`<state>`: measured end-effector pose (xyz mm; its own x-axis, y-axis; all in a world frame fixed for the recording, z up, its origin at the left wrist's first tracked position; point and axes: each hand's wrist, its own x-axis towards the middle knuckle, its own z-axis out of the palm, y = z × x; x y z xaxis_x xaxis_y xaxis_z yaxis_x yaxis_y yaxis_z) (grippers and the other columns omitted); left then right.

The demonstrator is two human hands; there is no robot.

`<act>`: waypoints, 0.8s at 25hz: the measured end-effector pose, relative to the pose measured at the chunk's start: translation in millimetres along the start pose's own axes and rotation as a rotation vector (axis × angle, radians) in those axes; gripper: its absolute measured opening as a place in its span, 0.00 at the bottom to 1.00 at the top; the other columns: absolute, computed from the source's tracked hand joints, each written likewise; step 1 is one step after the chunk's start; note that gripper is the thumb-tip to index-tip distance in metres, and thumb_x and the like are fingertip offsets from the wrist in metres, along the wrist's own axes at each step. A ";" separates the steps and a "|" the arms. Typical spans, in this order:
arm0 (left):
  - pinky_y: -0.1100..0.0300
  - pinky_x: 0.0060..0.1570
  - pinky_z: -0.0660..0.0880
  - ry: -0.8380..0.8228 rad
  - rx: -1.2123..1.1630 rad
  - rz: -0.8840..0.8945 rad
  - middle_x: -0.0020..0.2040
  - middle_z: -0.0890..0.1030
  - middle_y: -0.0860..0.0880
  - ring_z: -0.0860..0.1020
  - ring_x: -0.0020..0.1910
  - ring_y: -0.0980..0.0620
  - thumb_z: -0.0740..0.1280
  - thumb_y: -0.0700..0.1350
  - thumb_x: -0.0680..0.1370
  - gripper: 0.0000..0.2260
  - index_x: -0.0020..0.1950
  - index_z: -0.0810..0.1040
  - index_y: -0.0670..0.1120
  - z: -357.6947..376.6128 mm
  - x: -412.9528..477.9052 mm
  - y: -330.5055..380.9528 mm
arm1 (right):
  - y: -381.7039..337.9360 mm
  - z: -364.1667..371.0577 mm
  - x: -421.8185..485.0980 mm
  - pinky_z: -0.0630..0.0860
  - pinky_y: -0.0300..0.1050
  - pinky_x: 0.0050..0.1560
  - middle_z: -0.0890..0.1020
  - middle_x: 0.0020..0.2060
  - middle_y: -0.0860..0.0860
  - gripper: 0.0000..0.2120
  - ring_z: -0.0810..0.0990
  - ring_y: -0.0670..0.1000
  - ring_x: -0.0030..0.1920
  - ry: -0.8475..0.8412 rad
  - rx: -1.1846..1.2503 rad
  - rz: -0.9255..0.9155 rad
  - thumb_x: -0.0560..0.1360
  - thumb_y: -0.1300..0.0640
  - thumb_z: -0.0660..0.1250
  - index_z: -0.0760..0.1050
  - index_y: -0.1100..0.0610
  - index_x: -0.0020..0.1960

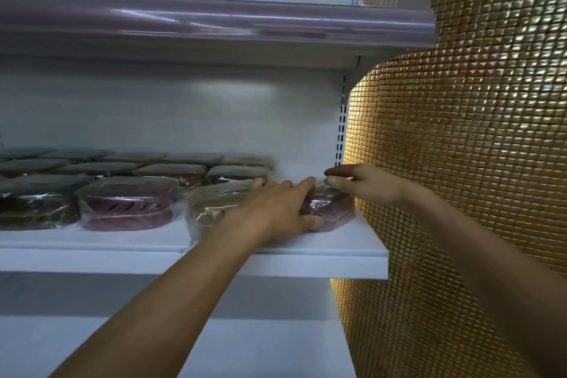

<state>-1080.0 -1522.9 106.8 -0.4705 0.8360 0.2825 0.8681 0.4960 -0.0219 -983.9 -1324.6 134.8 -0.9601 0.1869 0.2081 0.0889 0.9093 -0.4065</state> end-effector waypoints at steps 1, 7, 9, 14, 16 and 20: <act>0.45 0.69 0.59 -0.007 -0.002 0.000 0.74 0.69 0.50 0.67 0.73 0.45 0.58 0.71 0.75 0.37 0.79 0.50 0.57 0.0 -0.2 -0.7 | 1.8 0.5 -5.9 0.67 0.46 0.68 0.71 0.71 0.46 0.29 0.69 0.48 0.69 -0.027 0.010 -0.008 0.77 0.34 0.58 0.66 0.45 0.74; 0.55 0.66 0.65 0.181 0.074 0.083 0.75 0.66 0.55 0.68 0.71 0.51 0.61 0.70 0.75 0.38 0.80 0.52 0.58 -0.1 -34.1 -32.2 | 13.0 5.7 -14.1 0.69 0.41 0.63 0.66 0.71 0.46 0.41 0.68 0.50 0.69 -0.073 -0.134 -0.145 0.70 0.27 0.61 0.60 0.46 0.77; 0.55 0.67 0.68 0.278 0.041 0.117 0.77 0.64 0.55 0.66 0.73 0.52 0.63 0.63 0.78 0.29 0.78 0.60 0.59 4.0 -41.0 -46.2 | 17.8 9.1 -3.4 0.67 0.54 0.69 0.64 0.74 0.50 0.41 0.65 0.55 0.71 -0.010 -0.265 -0.036 0.71 0.25 0.58 0.58 0.45 0.78; 0.51 0.60 0.70 0.538 0.136 0.164 0.64 0.78 0.51 0.76 0.62 0.48 0.63 0.52 0.79 0.14 0.64 0.78 0.53 24.6 -46.4 -51.4 | 9.6 33.3 31.2 0.61 0.59 0.70 0.60 0.74 0.54 0.33 0.58 0.63 0.72 0.059 -0.383 0.121 0.79 0.36 0.54 0.51 0.47 0.80; 0.52 0.59 0.71 0.607 0.090 0.161 0.60 0.80 0.53 0.78 0.58 0.49 0.64 0.51 0.80 0.12 0.60 0.81 0.52 28.0 -48.0 -52.7 | 13.3 39.9 51.5 0.62 0.59 0.68 0.62 0.73 0.55 0.32 0.58 0.63 0.71 0.095 -0.316 0.154 0.80 0.40 0.56 0.51 0.48 0.79; 0.56 0.55 0.72 0.635 0.065 0.158 0.55 0.81 0.55 0.77 0.55 0.51 0.64 0.50 0.80 0.11 0.57 0.83 0.51 30.4 -49.9 -54.5 | 28.4 47.2 83.3 0.69 0.55 0.56 0.70 0.68 0.53 0.24 0.63 0.60 0.67 0.216 -0.196 0.238 0.79 0.47 0.59 0.61 0.51 0.73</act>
<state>-1108.6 -1584.5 64.7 -0.1362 0.6086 0.7817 0.8981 0.4089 -0.1618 -1073.9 -1300.7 98.6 -0.8299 0.4571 0.3198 0.3721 0.8807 -0.2931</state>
